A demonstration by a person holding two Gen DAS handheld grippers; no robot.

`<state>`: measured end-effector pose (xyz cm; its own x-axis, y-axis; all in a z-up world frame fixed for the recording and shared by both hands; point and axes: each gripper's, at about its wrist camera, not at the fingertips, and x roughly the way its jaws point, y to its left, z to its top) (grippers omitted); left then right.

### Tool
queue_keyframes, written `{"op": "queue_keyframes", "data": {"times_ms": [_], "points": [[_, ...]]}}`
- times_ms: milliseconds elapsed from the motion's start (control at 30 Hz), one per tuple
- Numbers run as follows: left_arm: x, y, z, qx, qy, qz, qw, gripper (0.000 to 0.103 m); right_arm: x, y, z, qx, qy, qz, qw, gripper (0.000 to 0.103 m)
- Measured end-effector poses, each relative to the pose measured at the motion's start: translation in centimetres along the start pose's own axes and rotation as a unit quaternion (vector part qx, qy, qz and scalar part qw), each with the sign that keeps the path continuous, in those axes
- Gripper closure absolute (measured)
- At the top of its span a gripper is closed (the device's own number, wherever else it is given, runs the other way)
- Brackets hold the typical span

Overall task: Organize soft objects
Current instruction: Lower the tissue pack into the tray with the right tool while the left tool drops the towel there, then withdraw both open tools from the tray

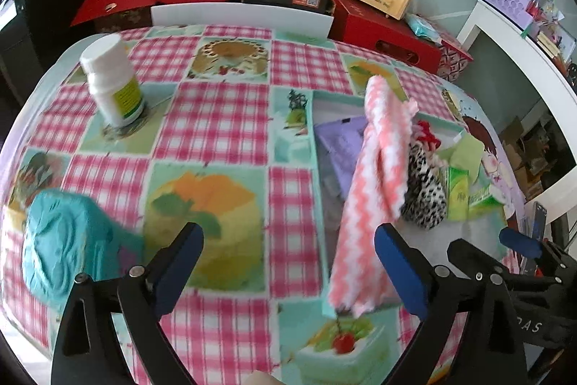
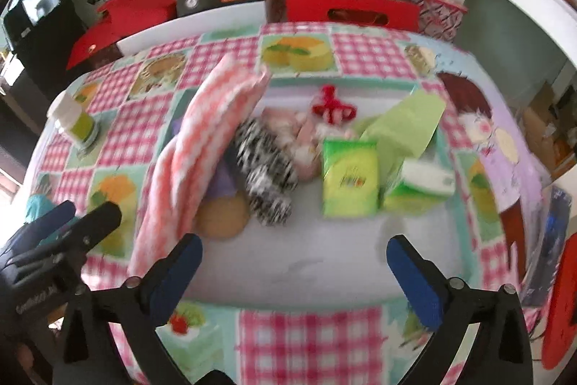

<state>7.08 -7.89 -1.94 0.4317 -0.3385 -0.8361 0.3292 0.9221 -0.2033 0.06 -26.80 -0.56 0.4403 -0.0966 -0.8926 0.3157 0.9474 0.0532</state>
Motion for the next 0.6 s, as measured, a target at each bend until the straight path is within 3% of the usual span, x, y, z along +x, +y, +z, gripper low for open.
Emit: {"op": "queue_keyframes", "data": {"times_ms": [600], "points": [[-3.2,1.1,-4.4,0.01,-0.002,0.032,0.9994,0.007,-1.1,0.9,-4.0,-0.015,-0.016,-0.024,0.999,0.0]]}}
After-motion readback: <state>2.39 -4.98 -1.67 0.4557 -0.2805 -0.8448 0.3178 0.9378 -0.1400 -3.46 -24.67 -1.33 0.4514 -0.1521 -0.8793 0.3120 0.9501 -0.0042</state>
